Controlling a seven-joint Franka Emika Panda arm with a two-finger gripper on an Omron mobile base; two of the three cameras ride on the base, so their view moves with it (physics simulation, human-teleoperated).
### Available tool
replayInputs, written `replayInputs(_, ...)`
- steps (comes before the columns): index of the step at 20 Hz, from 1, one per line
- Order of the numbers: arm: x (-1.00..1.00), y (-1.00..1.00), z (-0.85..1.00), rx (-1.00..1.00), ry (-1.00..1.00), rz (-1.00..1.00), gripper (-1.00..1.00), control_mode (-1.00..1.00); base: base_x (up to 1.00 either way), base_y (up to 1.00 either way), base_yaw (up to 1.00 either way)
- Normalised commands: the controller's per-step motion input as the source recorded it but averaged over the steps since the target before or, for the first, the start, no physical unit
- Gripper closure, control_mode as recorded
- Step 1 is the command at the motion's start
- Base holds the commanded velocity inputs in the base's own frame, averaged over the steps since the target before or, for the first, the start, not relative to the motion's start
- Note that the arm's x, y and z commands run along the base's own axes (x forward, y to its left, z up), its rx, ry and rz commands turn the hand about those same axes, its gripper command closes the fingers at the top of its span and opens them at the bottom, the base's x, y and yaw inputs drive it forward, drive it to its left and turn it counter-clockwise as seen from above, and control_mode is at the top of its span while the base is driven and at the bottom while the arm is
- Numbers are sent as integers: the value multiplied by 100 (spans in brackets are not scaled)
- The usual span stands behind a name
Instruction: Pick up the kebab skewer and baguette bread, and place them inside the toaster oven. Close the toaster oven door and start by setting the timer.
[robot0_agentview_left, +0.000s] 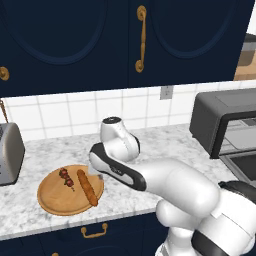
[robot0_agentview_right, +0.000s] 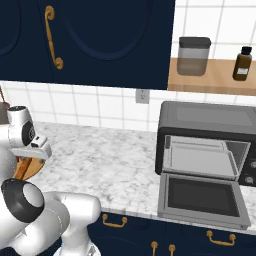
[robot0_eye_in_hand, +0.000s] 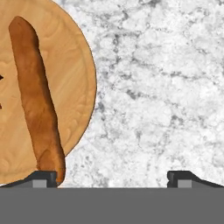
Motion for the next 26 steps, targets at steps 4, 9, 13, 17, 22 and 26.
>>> replayInputs(4,2,48,-21,0,3,0,-100,-100,0,0,0)
replayInputs(9,11,44,-7,0,0,0,-100,-100,0,0,0)
replayInputs(13,17,53,-1,-1,2,0,-100,-100,0,0,0)
replayInputs(17,1,26,-22,0,3,0,-100,-100,0,0,0)
replayInputs(22,9,13,-24,0,0,0,-100,-100,0,0,0)
replayInputs(26,11,0,-18,0,0,0,-100,-100,0,0,0)
